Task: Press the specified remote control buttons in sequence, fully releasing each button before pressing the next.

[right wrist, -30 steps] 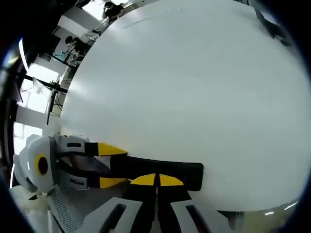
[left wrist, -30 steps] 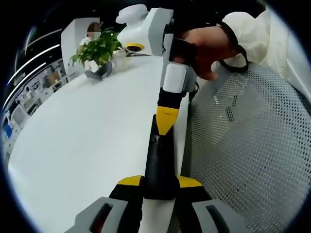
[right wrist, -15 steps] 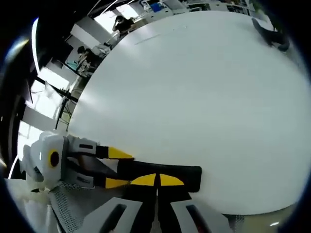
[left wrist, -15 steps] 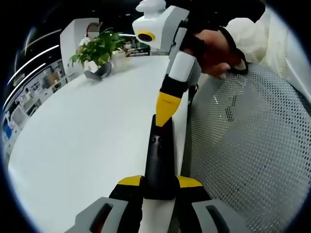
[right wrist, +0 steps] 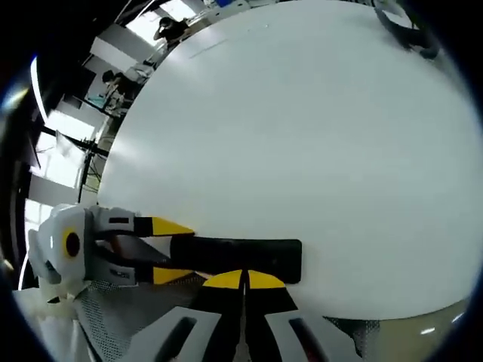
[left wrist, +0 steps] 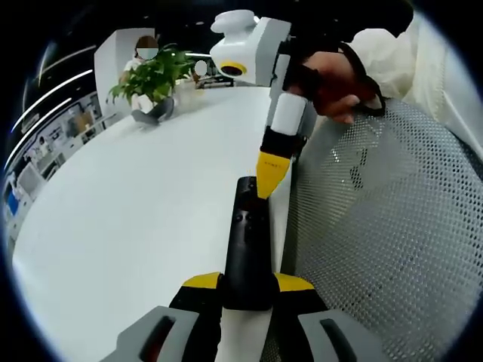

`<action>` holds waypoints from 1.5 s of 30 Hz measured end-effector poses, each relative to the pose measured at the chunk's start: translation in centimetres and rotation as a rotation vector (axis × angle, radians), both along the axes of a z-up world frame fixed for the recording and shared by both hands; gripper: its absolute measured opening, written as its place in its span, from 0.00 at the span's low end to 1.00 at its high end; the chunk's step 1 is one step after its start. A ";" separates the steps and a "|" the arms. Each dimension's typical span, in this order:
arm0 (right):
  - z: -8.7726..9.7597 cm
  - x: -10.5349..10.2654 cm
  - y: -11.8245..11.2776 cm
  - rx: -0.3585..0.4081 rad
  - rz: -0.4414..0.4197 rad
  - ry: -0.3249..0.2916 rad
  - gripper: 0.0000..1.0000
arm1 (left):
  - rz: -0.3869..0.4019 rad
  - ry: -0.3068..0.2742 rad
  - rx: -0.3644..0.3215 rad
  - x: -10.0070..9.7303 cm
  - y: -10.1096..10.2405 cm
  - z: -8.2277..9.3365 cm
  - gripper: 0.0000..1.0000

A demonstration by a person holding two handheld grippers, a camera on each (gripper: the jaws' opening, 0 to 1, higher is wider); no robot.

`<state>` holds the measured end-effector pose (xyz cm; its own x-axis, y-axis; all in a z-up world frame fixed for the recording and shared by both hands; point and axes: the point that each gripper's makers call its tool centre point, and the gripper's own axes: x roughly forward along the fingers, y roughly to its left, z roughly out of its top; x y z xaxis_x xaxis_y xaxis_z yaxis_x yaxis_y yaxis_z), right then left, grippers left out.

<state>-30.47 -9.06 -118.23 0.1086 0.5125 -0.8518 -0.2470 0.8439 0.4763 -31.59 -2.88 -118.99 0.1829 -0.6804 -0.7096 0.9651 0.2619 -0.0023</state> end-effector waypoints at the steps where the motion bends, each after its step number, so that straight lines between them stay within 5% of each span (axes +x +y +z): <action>1: 0.0 0.0 0.1 -0.002 0.008 -0.002 0.00 | 0.000 0.000 0.000 0.0 0.0 0.0 0.25; 11: -0.6 -0.2 -0.3 -0.053 0.037 -0.012 0.00 | -0.001 0.000 -0.002 0.0 0.0 0.0 0.25; 28: -0.6 0.0 -0.4 -0.016 -0.003 0.010 0.00 | 0.001 0.001 0.017 0.1 0.5 0.0 0.25; 37: 0.3 1.0 -0.4 -0.018 -0.009 -0.067 0.00 | -0.019 0.002 0.016 -0.2 0.3 -0.1 0.25; 45: -0.4 0.7 -0.5 -0.048 0.006 -0.047 0.00 | -0.036 -0.001 0.010 -0.3 0.1 -0.1 0.25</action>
<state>-29.78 -9.60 -118.61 0.1459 0.4721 -0.8694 -0.2728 0.8639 0.4233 -31.93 -2.83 -119.04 0.1592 -0.6798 -0.7159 0.9738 0.2272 0.0008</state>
